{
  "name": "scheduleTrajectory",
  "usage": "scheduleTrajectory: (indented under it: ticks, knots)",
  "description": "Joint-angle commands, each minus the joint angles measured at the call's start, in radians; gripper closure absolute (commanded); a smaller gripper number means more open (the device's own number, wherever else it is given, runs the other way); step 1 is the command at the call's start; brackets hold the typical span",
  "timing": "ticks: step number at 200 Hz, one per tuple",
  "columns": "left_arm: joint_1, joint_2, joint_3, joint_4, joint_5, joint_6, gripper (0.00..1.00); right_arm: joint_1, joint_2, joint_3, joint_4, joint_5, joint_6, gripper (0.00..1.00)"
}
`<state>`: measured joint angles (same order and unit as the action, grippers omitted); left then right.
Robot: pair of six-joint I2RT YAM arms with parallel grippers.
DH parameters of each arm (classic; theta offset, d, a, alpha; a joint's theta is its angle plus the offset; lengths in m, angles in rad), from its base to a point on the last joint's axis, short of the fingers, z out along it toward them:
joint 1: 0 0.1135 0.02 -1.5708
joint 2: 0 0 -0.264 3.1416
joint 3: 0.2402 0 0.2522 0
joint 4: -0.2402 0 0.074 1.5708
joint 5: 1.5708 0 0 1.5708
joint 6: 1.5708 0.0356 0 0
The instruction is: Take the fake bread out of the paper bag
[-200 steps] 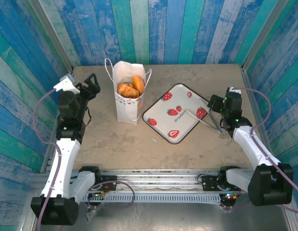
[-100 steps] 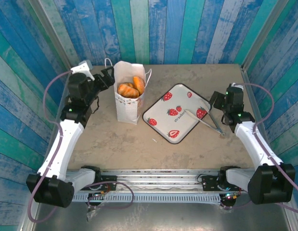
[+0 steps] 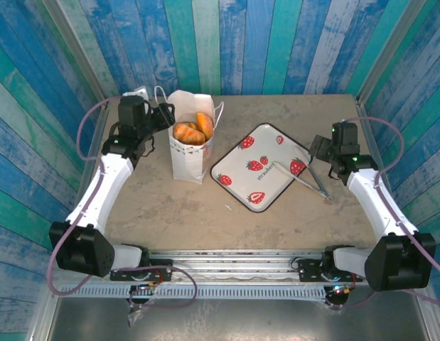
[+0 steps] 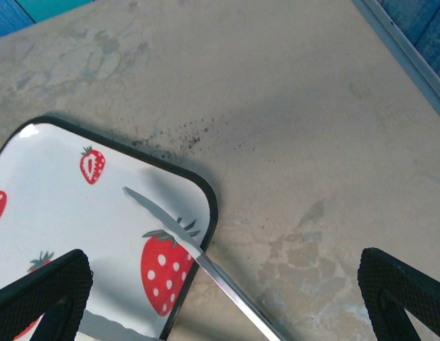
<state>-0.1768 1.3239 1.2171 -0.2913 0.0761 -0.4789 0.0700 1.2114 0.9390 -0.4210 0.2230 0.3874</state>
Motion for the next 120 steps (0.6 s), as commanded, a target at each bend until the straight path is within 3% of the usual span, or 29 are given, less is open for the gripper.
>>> scheduleTrajectory:
  ticks: [1, 120]
  knots:
    - [-0.003, 0.055, 0.059, -0.056, -0.021, 0.039, 0.37, 0.007, 0.011, 0.041, -0.065, 0.026, -0.008, 0.00]
    - [-0.003, 0.202, 0.239, -0.230, -0.054, 0.137, 0.49, 0.073, 0.094, 0.133, -0.154, 0.119, -0.015, 0.00]
